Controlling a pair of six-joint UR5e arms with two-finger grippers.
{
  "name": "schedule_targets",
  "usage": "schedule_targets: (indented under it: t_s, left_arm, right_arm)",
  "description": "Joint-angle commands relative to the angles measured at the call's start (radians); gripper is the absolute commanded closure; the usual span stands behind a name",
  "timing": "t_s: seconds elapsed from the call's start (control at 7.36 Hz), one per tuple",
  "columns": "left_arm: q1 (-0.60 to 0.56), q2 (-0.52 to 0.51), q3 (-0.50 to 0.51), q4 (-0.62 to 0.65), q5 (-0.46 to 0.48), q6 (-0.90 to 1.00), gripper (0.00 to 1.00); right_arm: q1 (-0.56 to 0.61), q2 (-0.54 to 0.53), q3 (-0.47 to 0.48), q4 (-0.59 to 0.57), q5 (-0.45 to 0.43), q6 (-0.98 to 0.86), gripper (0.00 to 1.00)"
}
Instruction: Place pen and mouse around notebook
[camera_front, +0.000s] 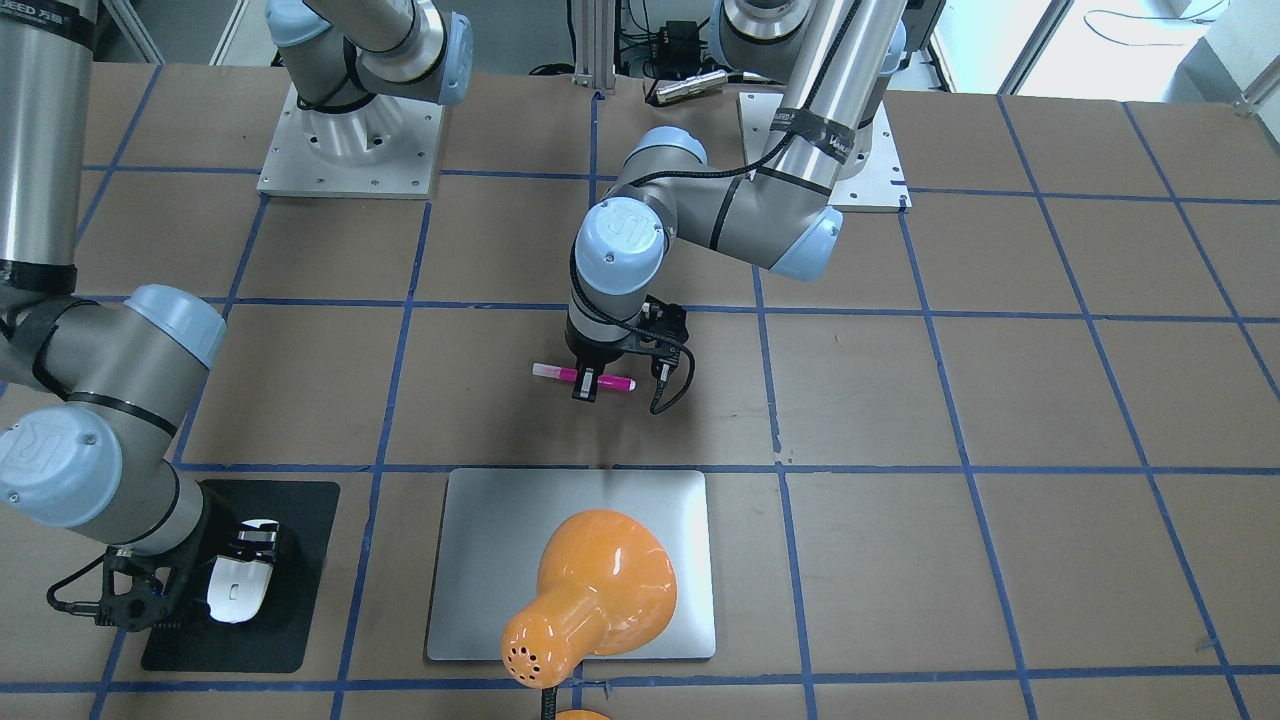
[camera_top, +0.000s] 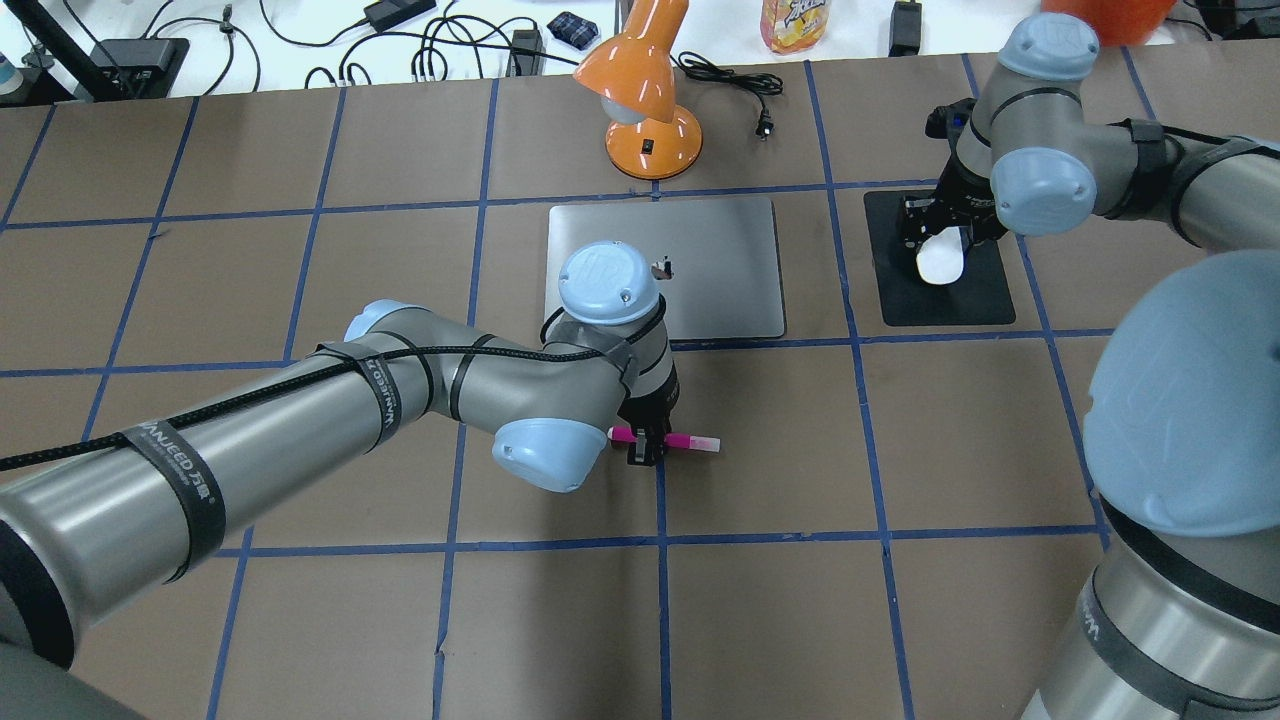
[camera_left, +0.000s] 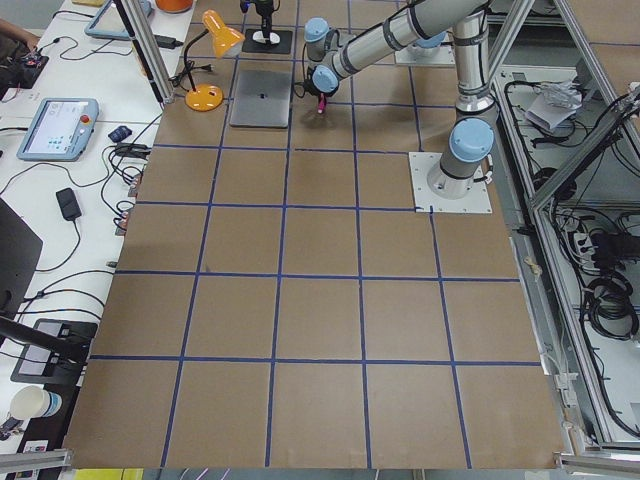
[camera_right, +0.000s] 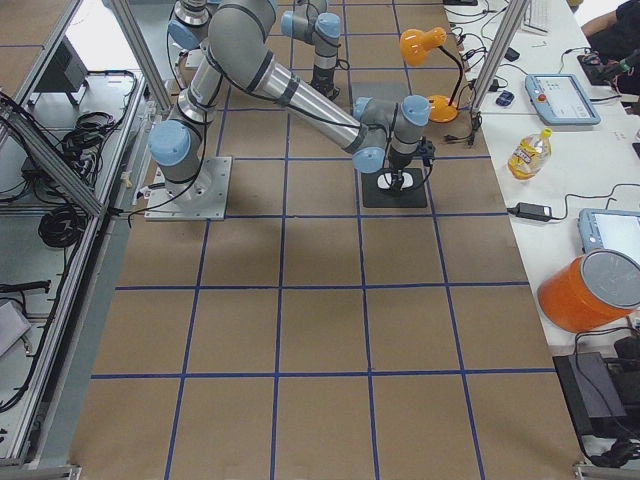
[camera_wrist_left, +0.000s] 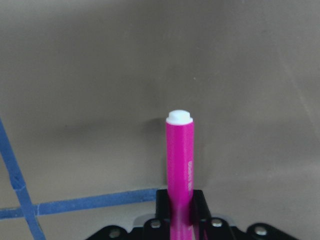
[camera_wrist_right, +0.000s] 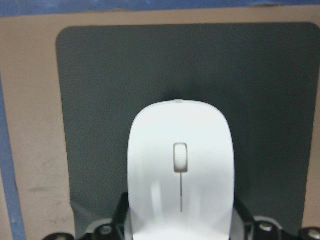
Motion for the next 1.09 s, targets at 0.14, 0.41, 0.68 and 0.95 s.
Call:
schedule_targets:
  t_s: [0.14, 0.41, 0.68, 0.95]
  left_arm:
    - [0.017, 0.050, 0.005, -0.010, -0.001, 0.069, 0.00]
    - [0.124, 0.141, 0.052, -0.087, -0.025, 0.164, 0.00]
    - [0.265, 0.258, 0.062, -0.274, -0.016, 0.577, 0.00]
    - [0.444, 0.373, 0.062, -0.431, -0.010, 1.044, 0.00]
  right_arm:
    - [-0.004, -0.001, 0.004, 0.004, -0.006, 0.003, 0.17]
    - [-0.003, -0.030, -0.005, 0.047, -0.008, 0.011, 0.02]
    - [0.006, -0.181, -0.013, 0.235, -0.005, 0.020, 0.02]
    - [0.084, -0.328, -0.023, 0.404, -0.005, 0.082, 0.00]
